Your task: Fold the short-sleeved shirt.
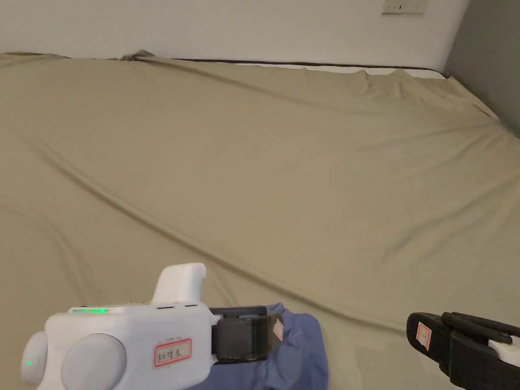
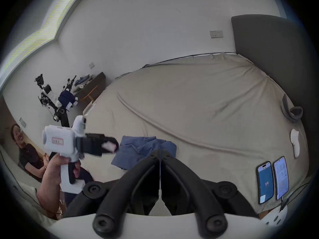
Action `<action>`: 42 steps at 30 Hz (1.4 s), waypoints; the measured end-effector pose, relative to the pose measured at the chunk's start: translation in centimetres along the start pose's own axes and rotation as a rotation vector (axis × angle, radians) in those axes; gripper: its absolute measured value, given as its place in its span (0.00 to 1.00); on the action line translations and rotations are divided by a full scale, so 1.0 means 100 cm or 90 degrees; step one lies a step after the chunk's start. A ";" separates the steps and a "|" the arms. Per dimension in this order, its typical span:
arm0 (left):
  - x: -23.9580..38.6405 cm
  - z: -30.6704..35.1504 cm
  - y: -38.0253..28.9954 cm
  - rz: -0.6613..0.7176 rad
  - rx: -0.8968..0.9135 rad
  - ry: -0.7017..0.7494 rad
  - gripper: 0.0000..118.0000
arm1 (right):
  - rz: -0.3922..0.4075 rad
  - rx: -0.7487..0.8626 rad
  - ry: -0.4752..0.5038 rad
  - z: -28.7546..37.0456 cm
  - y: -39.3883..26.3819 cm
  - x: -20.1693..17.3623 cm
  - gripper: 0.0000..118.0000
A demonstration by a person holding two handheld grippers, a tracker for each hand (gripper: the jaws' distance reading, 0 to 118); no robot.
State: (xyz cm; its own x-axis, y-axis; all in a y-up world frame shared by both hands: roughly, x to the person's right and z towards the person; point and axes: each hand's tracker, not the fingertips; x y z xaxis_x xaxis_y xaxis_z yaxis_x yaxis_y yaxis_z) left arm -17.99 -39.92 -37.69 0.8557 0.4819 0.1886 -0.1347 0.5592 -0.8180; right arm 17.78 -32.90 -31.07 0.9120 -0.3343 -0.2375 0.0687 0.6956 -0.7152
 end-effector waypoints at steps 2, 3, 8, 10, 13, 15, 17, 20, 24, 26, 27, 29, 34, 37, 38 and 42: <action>-0.008 -0.013 0.000 -0.005 0.004 0.085 0.73 | 0.008 -0.008 -0.005 -0.004 -0.001 -0.002 0.02; -0.009 -0.029 -0.002 -0.022 -0.017 0.106 0.49 | 0.010 -0.009 -0.009 -0.005 -0.002 -0.003 0.03; 0.022 -0.129 -0.043 -0.078 -0.142 0.034 0.05 | 0.009 -0.014 0.008 -0.006 -0.004 -0.004 0.03; 0.045 -0.156 -0.062 -0.098 -0.169 0.080 0.05 | 0.012 -0.019 0.004 -0.006 -0.005 -0.005 0.03; 0.082 -0.152 -0.071 -0.152 -0.110 0.048 0.05 | 0.014 -0.030 -0.001 -0.009 -0.005 -0.005 0.03; 0.083 -0.161 -0.082 -0.215 -0.101 0.060 0.03 | 0.018 -0.036 0.012 -0.016 -0.005 -0.005 0.03; 0.066 -0.182 -0.087 -0.184 -0.164 0.091 0.03 | 0.005 -0.056 0.049 -0.031 -0.003 -0.001 0.03; 0.048 -0.163 -0.061 -0.047 -0.191 -0.011 0.03 | -0.001 -0.062 0.048 -0.056 -0.001 -0.001 0.03; 0.009 -0.073 -0.030 0.069 -0.121 -0.149 0.03 | -0.028 -0.079 0.081 -0.090 -0.001 0.007 0.03; -0.017 -0.036 -0.018 0.056 -0.096 -0.126 0.03 | -0.071 -0.111 0.125 -0.118 -0.005 0.019 0.03; -0.033 -0.019 -0.012 0.051 -0.076 -0.108 0.03 | -0.102 -0.142 0.148 -0.139 -0.010 0.027 0.03; -0.066 -0.002 -0.004 0.057 -0.057 -0.075 0.03 | -0.151 -0.220 0.218 -0.180 -0.023 0.043 0.03; -0.116 -0.004 -0.008 0.137 -0.054 -0.132 0.08 | -0.258 -0.337 0.171 -0.253 -0.074 0.093 0.03; -0.115 -0.026 -0.015 0.149 -0.058 -0.127 1.00 | -0.398 -0.305 0.238 -0.245 -0.078 0.120 0.03; -0.113 -0.031 -0.016 0.156 -0.050 -0.149 1.00 | -0.359 -0.302 0.248 -0.240 -0.078 0.117 0.03; -0.103 -0.069 -0.019 0.113 -0.111 -0.145 1.00 | -0.347 -0.308 0.245 -0.243 -0.076 0.114 0.03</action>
State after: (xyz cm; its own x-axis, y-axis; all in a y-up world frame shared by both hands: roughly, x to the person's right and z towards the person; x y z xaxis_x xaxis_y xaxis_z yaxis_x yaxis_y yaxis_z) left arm -23.09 -50.53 -41.84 0.6901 0.7111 0.1348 -0.1675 0.3381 -0.9261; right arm 17.89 -57.47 -44.26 0.5926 -0.8016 0.0792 0.2002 0.0514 -0.9784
